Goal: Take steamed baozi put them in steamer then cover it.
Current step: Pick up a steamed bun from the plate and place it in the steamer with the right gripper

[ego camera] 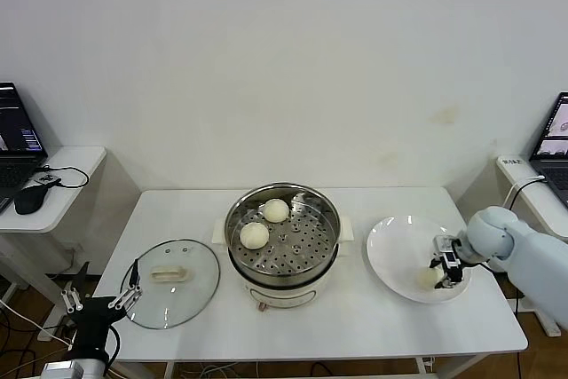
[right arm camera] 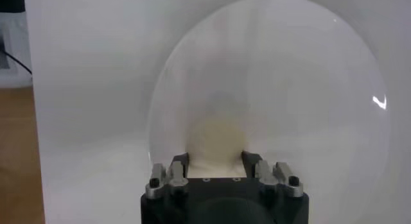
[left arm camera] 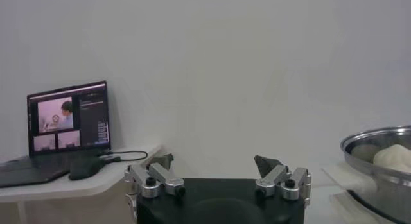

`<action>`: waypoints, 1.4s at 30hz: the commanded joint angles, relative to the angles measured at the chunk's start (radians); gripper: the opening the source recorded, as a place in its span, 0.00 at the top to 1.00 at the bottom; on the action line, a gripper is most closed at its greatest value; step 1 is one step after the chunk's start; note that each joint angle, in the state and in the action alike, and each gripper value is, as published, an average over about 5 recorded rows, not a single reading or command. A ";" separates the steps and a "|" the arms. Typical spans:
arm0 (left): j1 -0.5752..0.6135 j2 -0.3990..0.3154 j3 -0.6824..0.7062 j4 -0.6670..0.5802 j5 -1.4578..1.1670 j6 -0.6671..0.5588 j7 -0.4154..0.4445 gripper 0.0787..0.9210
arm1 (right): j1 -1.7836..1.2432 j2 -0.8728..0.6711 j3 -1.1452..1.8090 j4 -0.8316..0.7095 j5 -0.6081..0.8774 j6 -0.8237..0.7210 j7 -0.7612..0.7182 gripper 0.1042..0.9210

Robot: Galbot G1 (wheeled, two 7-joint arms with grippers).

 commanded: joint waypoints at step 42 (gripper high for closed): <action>-0.016 -0.023 -0.026 -0.003 -0.004 -0.002 0.000 0.12 | 0.739 0.564 -0.683 0.122 0.296 0.266 0.081 0.47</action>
